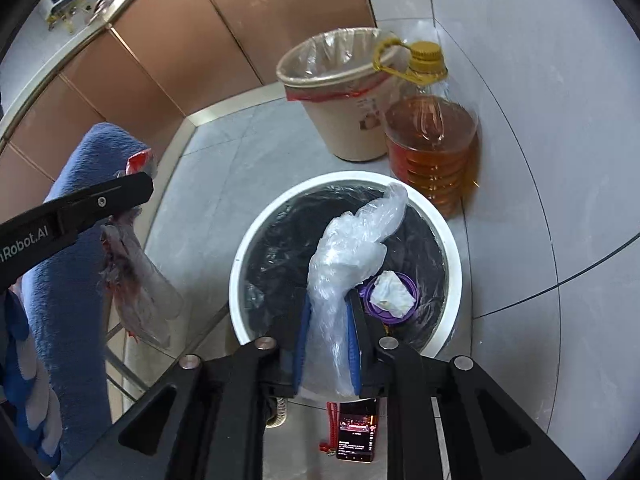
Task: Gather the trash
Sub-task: 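Open both tools to drop the red-tied bag and clear bag into the bucket, then move both open tools back over the towel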
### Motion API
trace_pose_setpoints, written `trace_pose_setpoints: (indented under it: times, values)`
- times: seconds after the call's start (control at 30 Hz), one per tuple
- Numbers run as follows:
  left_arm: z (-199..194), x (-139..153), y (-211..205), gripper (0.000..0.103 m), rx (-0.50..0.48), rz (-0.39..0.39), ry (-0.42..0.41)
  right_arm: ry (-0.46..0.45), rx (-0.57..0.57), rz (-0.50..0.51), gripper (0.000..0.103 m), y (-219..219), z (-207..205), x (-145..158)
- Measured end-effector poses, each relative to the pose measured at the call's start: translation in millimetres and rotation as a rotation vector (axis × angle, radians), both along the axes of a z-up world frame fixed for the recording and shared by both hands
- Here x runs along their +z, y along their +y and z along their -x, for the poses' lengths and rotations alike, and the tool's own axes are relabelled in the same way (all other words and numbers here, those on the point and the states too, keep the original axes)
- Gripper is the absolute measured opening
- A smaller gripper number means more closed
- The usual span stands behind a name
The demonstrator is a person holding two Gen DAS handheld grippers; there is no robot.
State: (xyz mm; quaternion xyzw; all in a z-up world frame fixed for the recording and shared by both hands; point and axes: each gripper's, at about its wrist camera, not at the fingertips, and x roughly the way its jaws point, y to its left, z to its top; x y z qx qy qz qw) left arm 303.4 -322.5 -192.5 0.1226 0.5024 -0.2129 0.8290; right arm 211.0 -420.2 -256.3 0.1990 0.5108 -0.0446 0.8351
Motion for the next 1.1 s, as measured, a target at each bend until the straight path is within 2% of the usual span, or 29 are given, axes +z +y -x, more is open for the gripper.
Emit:
trace_pose_setpoints:
  times: [0.1,0.13,0.3,0.5,0.67,0.83,1.1]
  values:
    - [-3,-4,1,0.034,0.009,0.021,0.009,0.009,-0.009,0.008,0.036,-2,-3,-5]
    - [-3,-4,4,0.035,0.014,0.039,0.017,0.011,-0.011,0.015,0.038,-1,-3,-5]
    - [-3,3,11,0.036,0.024,0.080,0.026,0.006,-0.017,0.035,0.039,0,-1,-1]
    - [12,26,28,0.036,0.044,0.117,-0.004,-0.033,-0.012,0.055,0.041,8,5,21]
    - [33,60,47,0.036,0.065,0.145,-0.078,-0.085,-0.006,0.091,0.044,20,14,53]
    - [62,99,75,0.047,0.100,0.187,-0.179,-0.154,-0.005,0.138,0.048,33,28,92]
    - [111,150,121,0.049,0.149,0.190,-0.343,-0.274,0.004,0.212,0.054,65,62,151]
